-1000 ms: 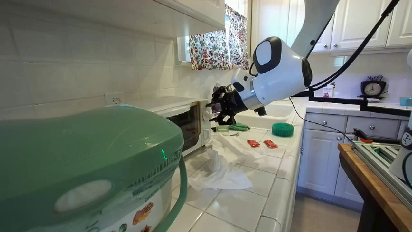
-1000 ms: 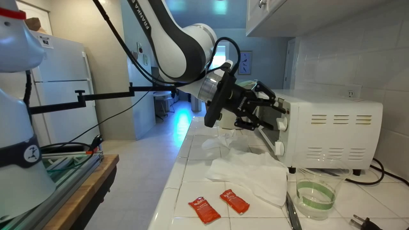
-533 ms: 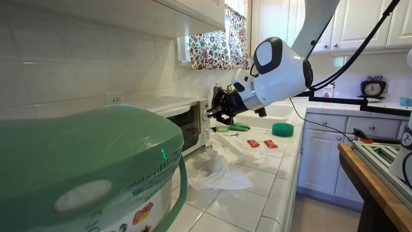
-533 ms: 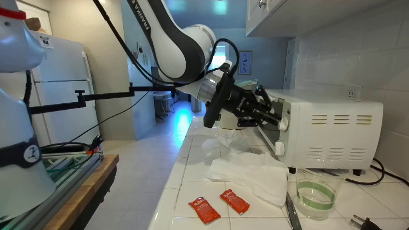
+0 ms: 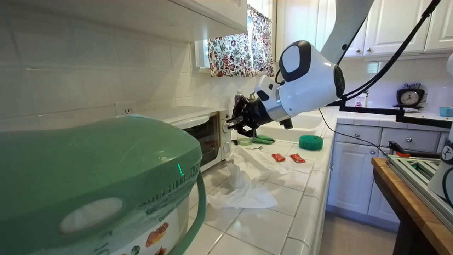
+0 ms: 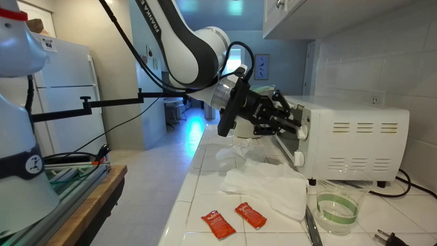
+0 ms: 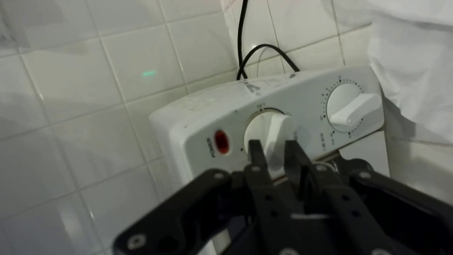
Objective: Turn the top knob on the oven to the left.
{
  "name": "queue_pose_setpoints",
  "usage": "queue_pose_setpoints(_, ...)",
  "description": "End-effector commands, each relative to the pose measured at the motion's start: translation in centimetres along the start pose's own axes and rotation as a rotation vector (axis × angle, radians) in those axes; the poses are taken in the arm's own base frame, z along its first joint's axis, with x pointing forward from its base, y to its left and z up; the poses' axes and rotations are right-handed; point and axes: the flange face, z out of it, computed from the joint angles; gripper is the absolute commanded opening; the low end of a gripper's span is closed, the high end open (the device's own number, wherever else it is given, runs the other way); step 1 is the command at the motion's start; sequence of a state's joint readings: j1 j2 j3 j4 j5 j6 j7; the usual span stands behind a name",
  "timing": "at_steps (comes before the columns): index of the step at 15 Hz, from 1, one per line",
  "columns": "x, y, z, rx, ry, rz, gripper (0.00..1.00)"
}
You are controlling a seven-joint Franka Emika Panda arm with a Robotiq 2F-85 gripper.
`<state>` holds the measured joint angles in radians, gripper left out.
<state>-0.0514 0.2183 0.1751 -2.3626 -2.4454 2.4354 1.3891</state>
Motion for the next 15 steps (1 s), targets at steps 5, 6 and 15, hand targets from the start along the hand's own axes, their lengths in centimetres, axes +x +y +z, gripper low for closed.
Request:
queue_pose_setpoints(5, -0.42, -0.19, -0.27, -0.019, 0.038, 0.047, 0.23)
queue_pose_setpoints(6, -0.51, -0.24, -0.28, -0.018, 0.041, 0.054, 0.23)
queue_pose_setpoints(15, 0.01, -0.85, -0.62, -0.026, 0.053, 0.114, 0.29)
